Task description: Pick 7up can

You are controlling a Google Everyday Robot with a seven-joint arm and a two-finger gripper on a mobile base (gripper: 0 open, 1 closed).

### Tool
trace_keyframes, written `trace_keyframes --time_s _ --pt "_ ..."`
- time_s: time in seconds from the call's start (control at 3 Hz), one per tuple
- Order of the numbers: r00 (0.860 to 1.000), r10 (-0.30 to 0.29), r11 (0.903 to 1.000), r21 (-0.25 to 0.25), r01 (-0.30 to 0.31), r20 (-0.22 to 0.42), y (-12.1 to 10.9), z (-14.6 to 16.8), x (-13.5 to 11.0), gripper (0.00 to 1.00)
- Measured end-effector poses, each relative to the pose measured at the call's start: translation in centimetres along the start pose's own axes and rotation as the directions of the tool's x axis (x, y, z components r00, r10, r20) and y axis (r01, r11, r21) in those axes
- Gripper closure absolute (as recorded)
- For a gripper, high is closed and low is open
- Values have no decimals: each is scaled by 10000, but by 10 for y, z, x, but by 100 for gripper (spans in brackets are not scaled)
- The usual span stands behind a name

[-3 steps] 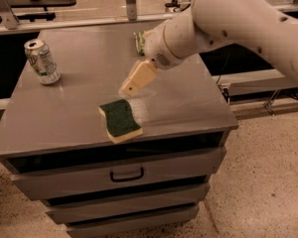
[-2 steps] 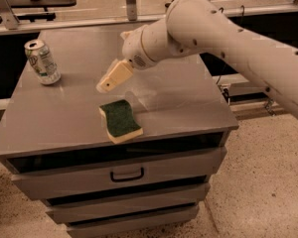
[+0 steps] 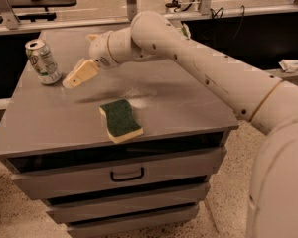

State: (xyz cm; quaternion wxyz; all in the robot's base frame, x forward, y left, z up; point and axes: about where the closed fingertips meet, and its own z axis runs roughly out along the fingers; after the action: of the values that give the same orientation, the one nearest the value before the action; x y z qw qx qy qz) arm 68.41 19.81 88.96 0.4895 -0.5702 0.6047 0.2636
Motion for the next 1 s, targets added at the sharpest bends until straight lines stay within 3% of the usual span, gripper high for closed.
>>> trace_keyframes --time_s 0.67,1.0 --pt "9875 724 9891 -1371 -531 1399 14 76 -24 0" --pt "9770 1044 9779 -1981 -668 1858 29 103 -38 16"
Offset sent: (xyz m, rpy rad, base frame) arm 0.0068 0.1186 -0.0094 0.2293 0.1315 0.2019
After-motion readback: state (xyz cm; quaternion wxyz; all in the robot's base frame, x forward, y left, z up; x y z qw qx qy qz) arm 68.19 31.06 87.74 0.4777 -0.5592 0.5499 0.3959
